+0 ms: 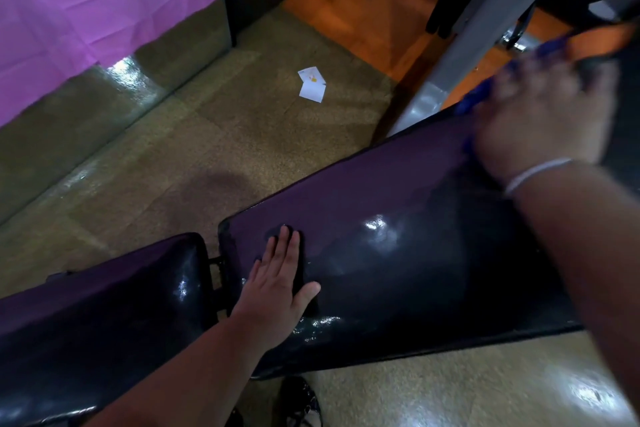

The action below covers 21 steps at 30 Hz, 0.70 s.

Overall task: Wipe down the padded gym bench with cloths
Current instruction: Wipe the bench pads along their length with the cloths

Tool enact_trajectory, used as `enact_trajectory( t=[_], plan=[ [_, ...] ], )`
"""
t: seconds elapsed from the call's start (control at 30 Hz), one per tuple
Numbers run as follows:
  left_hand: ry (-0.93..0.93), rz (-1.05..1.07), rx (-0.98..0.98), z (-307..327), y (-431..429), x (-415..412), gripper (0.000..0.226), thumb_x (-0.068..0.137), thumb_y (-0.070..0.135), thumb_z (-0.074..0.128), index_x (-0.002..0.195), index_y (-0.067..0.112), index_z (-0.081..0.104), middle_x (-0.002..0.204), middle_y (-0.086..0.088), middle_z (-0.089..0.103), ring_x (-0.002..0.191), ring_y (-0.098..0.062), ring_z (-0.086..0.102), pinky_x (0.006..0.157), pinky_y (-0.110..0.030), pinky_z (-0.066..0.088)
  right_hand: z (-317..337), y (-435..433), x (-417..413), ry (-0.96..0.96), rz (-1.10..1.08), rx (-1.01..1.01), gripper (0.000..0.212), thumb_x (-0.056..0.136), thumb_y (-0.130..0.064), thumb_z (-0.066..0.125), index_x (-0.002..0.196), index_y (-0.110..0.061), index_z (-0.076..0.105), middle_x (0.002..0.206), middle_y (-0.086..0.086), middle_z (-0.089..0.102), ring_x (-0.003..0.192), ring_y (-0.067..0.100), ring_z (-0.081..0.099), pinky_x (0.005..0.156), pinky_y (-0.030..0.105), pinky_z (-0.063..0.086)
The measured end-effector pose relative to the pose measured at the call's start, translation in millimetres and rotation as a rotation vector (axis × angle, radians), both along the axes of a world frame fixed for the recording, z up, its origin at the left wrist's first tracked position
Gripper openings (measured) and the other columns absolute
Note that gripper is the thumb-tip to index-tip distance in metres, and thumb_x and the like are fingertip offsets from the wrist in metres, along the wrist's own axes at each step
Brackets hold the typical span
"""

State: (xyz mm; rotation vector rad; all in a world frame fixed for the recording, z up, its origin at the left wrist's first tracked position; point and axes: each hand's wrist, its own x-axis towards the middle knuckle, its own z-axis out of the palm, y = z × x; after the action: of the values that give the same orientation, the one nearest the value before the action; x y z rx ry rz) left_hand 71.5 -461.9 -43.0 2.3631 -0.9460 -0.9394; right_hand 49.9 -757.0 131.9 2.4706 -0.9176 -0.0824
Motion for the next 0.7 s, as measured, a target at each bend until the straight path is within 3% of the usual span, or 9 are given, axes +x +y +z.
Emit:
enact_trajectory(
  t=[0.07,0.13,0.23,0.3,0.37,0.47,0.6,0.7],
  plan=[
    [0.011,0.004,0.002,0.9,0.9,0.0,0.086,0.063,0.075,0.002,0.128,0.031,-0.036,0.137,0.018,-0.039,0.131,-0.006,-0.032,0.112,-0.030,-0.008,-29.3,48.9,5.7,0.023,0.170,0.072,0.046,0.087,-0.031,0.032,0.124,-0.012,0.054,0.129,0.013,0.053,0.124,0.029,0.044,0.107,0.052,0.023],
    [0.021,0.012,-0.003,1.1,2.1,0.8,0.096,0.058,0.085,0.000,0.127,0.030,-0.036,0.137,0.018,-0.039,0.132,-0.006,-0.031,0.112,-0.029,-0.007,-60.2,95.6,7.4,0.138,0.288,0.205,0.054,0.093,-0.032,0.028,0.144,-0.014,0.030,0.151,0.012,0.031,0.140,0.028,0.025,0.112,0.056,0.010],
    [0.023,0.013,-0.002,-0.6,1.9,2.6,0.103,0.050,0.090,-0.008,0.128,0.028,-0.036,0.138,0.017,-0.037,0.132,-0.007,-0.030,0.111,-0.029,-0.005,-76.6,123.2,4.3,0.293,0.350,0.316,0.057,0.098,-0.038,0.018,0.150,-0.019,0.004,0.160,0.004,0.003,0.146,0.024,-0.001,0.113,0.055,-0.008],
    [0.035,0.010,0.001,0.9,1.0,4.1,0.097,0.063,0.085,0.010,0.130,0.028,-0.033,0.140,0.015,-0.035,0.133,-0.008,-0.028,0.113,-0.031,-0.003,-67.2,105.7,-3.6,0.277,0.376,0.323,0.056,0.098,-0.040,0.020,0.150,-0.022,0.009,0.160,0.001,0.005,0.146,0.021,0.002,0.113,0.053,-0.008],
    [0.040,0.005,0.009,4.8,0.4,4.4,0.086,0.083,0.067,0.028,0.131,0.028,-0.031,0.142,0.014,-0.034,0.135,-0.009,-0.027,0.115,-0.032,-0.003,-47.4,81.8,-16.6,0.191,0.383,0.258,0.055,0.095,-0.040,0.027,0.146,-0.022,0.029,0.156,0.003,0.023,0.144,0.021,0.021,0.112,0.053,0.003],
    [0.042,0.008,-0.002,10.6,0.8,4.4,0.082,0.091,0.052,0.036,0.131,0.028,-0.031,0.144,0.013,-0.034,0.135,-0.008,-0.026,0.114,-0.031,-0.003,-5.2,27.5,-31.5,0.039,0.280,0.092,0.055,0.086,-0.042,0.033,0.132,-0.017,0.049,0.143,0.010,0.046,0.131,0.027,0.044,0.107,0.054,0.020],
    [0.047,0.008,-0.009,12.9,1.9,4.6,0.083,0.090,0.051,0.039,0.130,0.031,-0.031,0.143,0.015,-0.034,0.135,-0.007,-0.025,0.112,-0.030,-0.001,36.1,-44.8,-43.5,-0.084,-0.022,0.033,0.063,0.089,-0.051,0.018,0.137,-0.018,0.040,0.148,0.014,0.038,0.136,0.034,0.032,0.109,0.062,0.022],
    [0.078,0.045,-0.042,14.4,1.1,2.5,0.083,0.090,0.047,0.043,0.133,0.033,-0.028,0.143,0.019,-0.031,0.135,-0.004,-0.024,0.113,-0.030,-0.001,26.3,-18.1,-35.3,-0.111,-0.059,0.014,0.051,0.090,-0.041,0.031,0.133,-0.017,0.045,0.145,0.013,0.042,0.134,0.032,0.035,0.111,0.058,0.018]
  ],
)
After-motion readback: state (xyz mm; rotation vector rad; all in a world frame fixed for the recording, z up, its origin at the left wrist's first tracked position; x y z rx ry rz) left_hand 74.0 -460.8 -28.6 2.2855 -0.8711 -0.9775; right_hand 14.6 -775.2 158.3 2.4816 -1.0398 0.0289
